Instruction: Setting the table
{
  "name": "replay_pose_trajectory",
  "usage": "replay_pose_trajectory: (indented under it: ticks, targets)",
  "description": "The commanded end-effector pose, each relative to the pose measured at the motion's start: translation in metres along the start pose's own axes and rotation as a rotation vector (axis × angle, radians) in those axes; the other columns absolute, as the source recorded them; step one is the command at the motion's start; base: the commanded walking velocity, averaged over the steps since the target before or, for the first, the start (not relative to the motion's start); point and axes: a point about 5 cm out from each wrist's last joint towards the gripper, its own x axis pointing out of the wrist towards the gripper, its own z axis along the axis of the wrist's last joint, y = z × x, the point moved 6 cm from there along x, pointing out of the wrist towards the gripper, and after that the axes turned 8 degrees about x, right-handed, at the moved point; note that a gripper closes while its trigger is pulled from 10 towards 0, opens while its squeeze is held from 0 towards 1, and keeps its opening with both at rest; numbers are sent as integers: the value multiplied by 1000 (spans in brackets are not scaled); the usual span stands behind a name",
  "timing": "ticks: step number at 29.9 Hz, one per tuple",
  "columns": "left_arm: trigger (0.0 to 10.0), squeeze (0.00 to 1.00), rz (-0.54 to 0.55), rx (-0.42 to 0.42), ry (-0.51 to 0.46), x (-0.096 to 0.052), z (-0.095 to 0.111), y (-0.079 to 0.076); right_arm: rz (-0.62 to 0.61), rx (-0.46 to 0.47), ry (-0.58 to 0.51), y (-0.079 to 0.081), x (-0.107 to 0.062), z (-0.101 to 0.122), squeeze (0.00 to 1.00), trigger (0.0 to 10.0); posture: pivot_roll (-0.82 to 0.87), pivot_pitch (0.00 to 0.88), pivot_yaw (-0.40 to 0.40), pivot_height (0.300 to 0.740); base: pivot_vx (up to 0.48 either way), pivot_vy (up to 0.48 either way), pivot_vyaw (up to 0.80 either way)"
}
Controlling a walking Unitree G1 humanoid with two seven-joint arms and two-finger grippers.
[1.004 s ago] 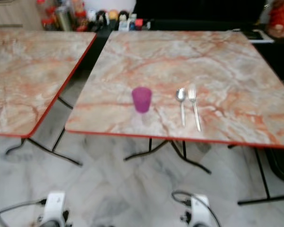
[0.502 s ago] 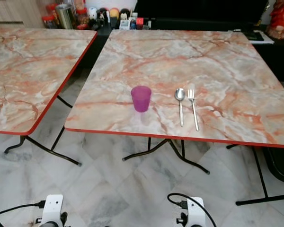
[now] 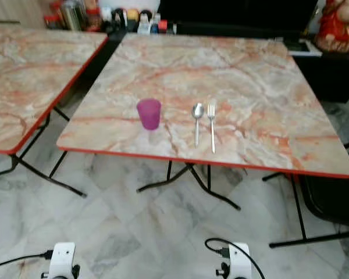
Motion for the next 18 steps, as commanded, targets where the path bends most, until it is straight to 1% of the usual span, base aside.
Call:
replay_pose_trajectory:
  ticks: [1, 9, 11, 12, 16, 18]
  targets:
    - [10000, 0, -6, -6, 31, -1, -8, -3, -11, -2, 13, -6, -2, -5, 0, 10000, -53, 110, 4, 740, 0, 0, 0]
    - [10000, 0, -3, -36, 9, -1, -4, -2, -10, -1, 7, -6, -1, -4, 0, 10000, -50, 107, 0, 740, 0, 0, 0]
    - [10000, 0, -7, -24, 11, -1, -4, -3, -11, -2, 7, -6, -1, -4, 0, 10000, -50, 107, 0, 740, 0, 0, 0]
    - [10000, 0, -9, -4, 9, -1, -3, -3, -12, -5, 7, -7, -2, -4, 0, 10000, -51, 107, -2, 740, 0, 0, 0]
    - [10000, 0, -9, -6, 10, -1, -3, -3, -13, -5, 7, -7, -2, -4, 0, 10000, -51, 107, -2, 740, 0, 0, 0]
    - [10000, 0, -9, -7, 11, -1, -4, -4, -16, -5, 7, -8, -2, -4, 0, 10000, -55, 107, -4, 740, 0, -472, 0]
